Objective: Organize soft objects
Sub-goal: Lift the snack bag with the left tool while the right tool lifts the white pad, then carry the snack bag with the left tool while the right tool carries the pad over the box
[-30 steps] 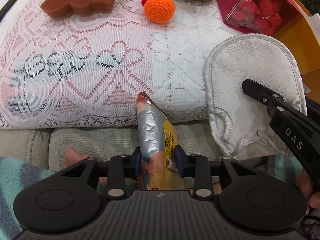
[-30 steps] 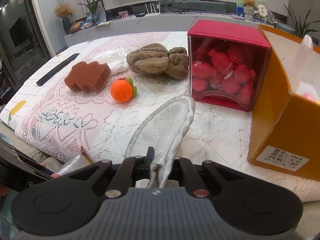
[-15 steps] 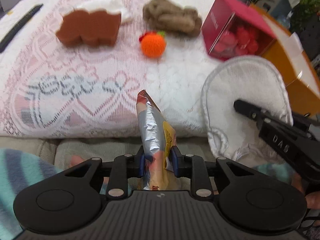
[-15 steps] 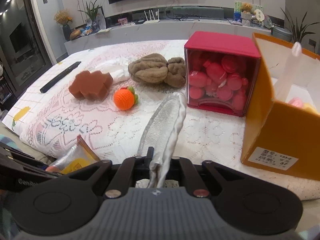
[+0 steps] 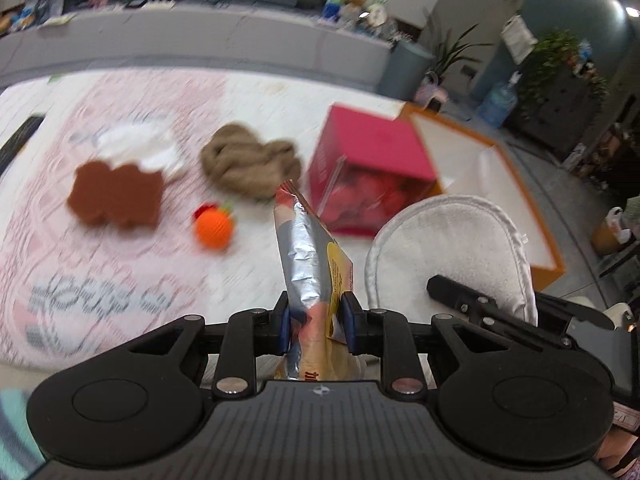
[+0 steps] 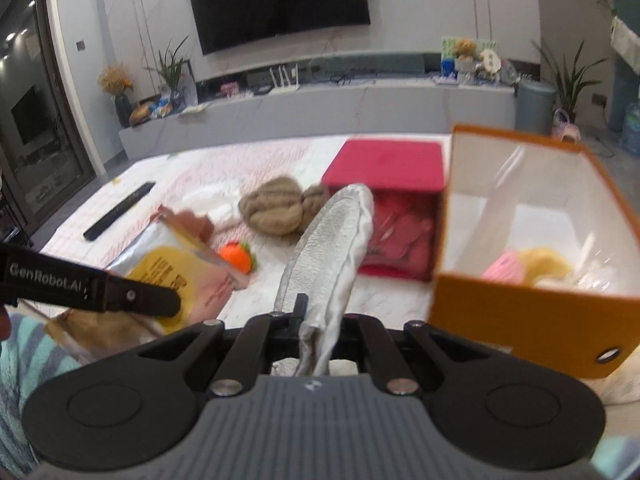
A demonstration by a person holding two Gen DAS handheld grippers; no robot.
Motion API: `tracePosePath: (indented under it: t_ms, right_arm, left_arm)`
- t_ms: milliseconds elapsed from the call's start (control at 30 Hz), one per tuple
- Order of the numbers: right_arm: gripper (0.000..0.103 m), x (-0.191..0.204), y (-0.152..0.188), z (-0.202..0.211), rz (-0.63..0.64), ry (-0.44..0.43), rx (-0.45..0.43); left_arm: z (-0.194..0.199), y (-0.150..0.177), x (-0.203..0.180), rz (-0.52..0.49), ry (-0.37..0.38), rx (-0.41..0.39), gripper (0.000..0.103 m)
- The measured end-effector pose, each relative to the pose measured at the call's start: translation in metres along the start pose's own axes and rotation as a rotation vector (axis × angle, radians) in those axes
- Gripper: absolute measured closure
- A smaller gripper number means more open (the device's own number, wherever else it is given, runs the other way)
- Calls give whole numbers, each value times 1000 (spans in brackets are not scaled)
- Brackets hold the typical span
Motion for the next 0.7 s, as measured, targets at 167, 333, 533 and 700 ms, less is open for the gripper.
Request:
tracePosePath:
  t_ms: [167,333,533,700]
  right_arm:
    - [101,-22,-27,11,-38,-1,-41]
    - [101,-51,-53,11,-59,19,-69]
    - [101,-89,-78,-6,-51,64,-60]
    - [101,-123,-96,-20,-49,110,-64]
  left_arm:
    - [-6,-19,-27,-33,41,-35,75]
    - [-17,-40,-54,-72,69,-57,75]
    - [-38,-55,-80,-99,98,-60,75]
    - [-57,-66,-102,-142,117,-51,75]
Point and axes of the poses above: each gripper's, at about its wrist camera, not at the fingertips, and z roughly against the way its jaws point, x to its left, y to its underside, the point moved 6 cm from there along -z, roughly the way its jaws point, and after that the axes turned 11 degrees about -x, right-handed, at the moved point
